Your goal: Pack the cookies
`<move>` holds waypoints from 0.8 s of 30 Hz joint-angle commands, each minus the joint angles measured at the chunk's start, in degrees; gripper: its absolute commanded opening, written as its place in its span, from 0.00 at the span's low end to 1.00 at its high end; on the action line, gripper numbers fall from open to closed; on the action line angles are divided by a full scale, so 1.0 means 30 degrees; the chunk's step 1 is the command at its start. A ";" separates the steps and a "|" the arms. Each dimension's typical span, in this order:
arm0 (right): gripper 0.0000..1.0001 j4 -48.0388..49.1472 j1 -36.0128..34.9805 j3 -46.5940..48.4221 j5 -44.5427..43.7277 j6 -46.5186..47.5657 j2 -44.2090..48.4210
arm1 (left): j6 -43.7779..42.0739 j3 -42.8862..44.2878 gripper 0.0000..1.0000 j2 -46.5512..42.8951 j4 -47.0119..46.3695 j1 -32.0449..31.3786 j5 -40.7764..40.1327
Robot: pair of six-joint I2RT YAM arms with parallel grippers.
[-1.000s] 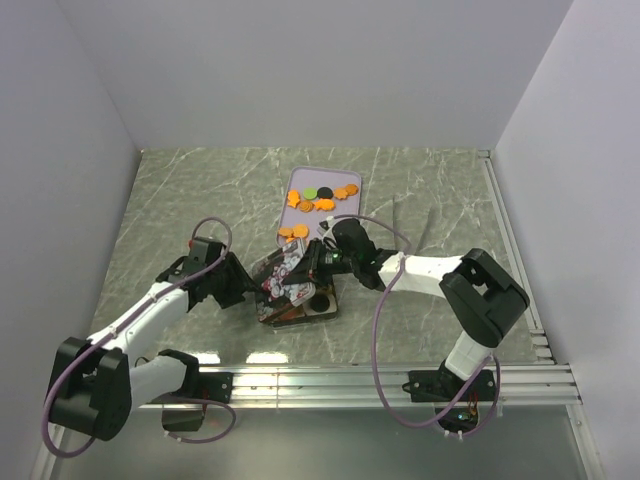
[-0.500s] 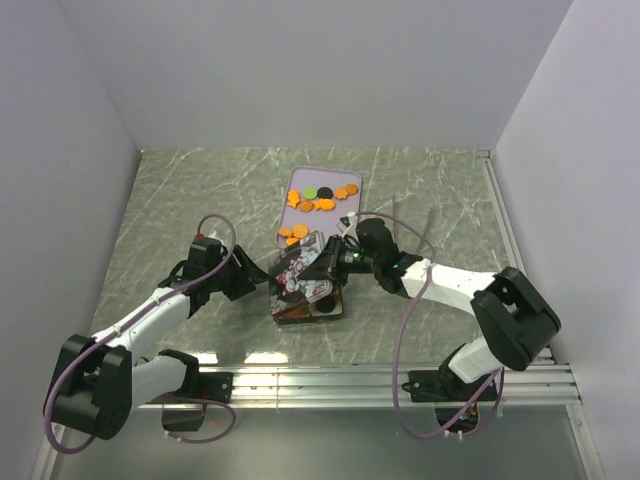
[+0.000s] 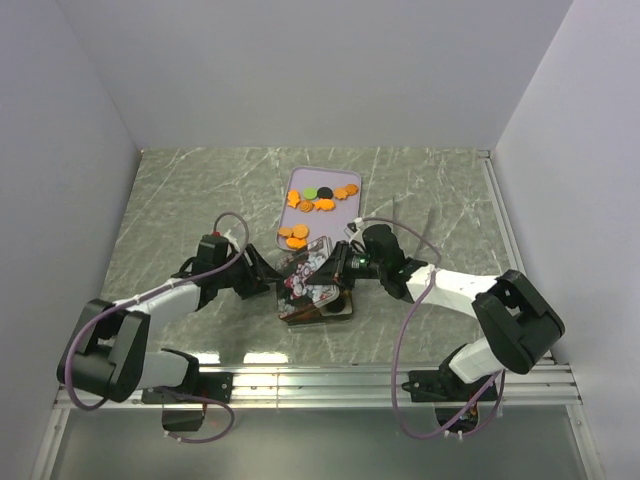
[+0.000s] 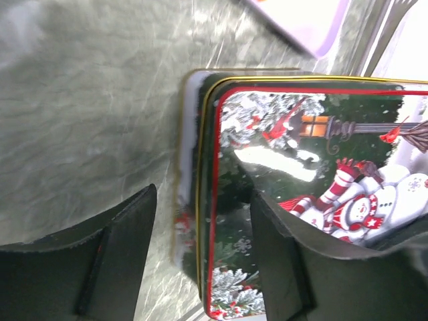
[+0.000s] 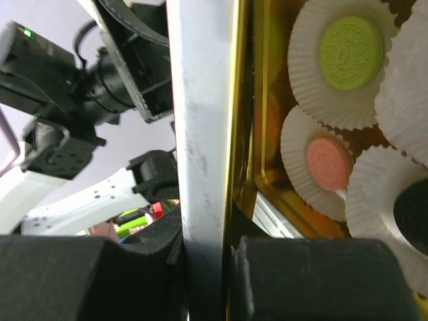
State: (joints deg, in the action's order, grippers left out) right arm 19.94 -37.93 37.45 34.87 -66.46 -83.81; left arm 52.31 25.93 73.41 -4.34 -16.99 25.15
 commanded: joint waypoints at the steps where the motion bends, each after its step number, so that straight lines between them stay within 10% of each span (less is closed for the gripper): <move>1: 0.03 0.1410 0.0017 -0.0149 0.0272 0.0529 0.1012 | -0.0154 0.0642 0.63 0.0842 -0.0868 -0.0662 0.0994; 12: 0.35 -0.0143 0.0720 -0.1116 -0.0053 0.1321 0.2739 | 0.0521 0.1813 0.54 0.1956 -0.1249 -0.2420 0.0437; 15: 0.57 -0.0437 0.1188 -0.1641 0.0123 0.1584 0.3324 | 0.0784 0.2049 0.54 0.2308 -0.1541 -0.2831 0.0407; 24: 0.67 -0.3711 0.2712 -0.2437 0.0066 0.3223 0.5755 | 0.0960 0.3015 0.53 0.2426 -0.1105 -0.3768 -0.0206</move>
State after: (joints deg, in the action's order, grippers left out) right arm 13.10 -31.27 29.87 35.05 -60.36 -70.04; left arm 54.94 31.90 81.06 -6.72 -27.22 25.41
